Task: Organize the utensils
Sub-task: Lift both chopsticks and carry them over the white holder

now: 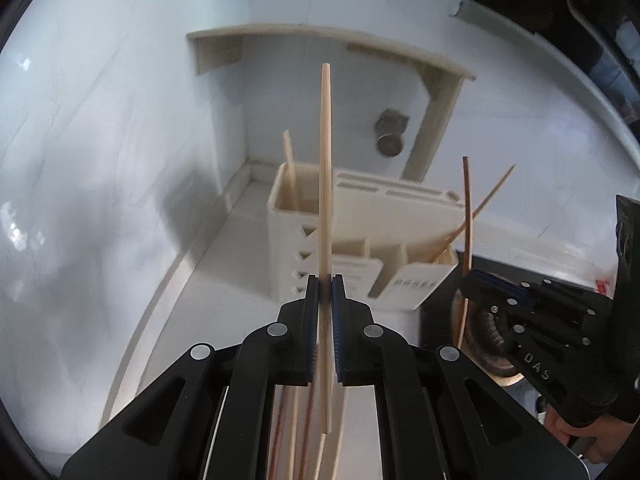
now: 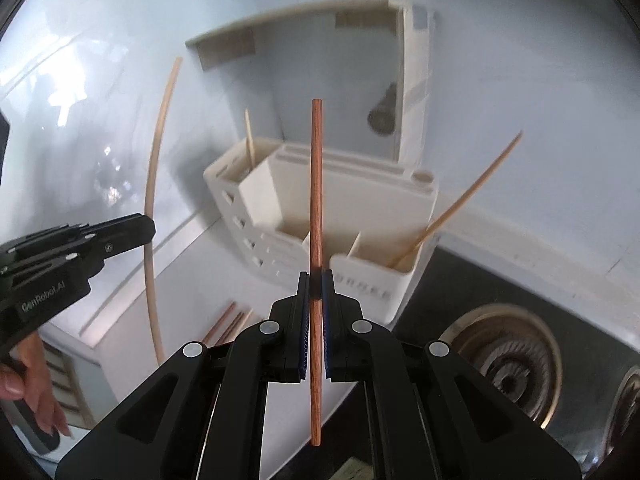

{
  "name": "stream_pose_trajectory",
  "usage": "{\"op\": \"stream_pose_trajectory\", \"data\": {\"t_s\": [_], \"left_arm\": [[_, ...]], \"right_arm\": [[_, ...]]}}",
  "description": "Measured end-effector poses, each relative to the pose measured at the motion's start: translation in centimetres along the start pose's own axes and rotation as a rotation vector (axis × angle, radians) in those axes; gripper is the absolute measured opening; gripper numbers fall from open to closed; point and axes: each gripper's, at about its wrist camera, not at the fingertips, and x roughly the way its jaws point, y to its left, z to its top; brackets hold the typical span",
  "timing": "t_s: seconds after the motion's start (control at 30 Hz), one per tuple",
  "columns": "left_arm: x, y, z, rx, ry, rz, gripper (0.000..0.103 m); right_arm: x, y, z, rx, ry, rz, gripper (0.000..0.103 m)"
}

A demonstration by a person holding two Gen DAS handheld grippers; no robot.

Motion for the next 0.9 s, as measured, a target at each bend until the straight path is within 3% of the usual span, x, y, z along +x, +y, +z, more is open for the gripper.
{"op": "stream_pose_trajectory", "data": {"t_s": [0.37, 0.9], "left_arm": [[-1.6, -1.3, 3.3, 0.023, -0.192, 0.011, 0.006], [-2.0, -0.7, 6.7, -0.003, -0.337, -0.046, 0.006]], "right_arm": [[-1.5, -2.1, 2.2, 0.043, -0.156, 0.057, 0.007], [-3.0, -3.4, 5.0, 0.057, -0.33, 0.053, 0.007]]}}
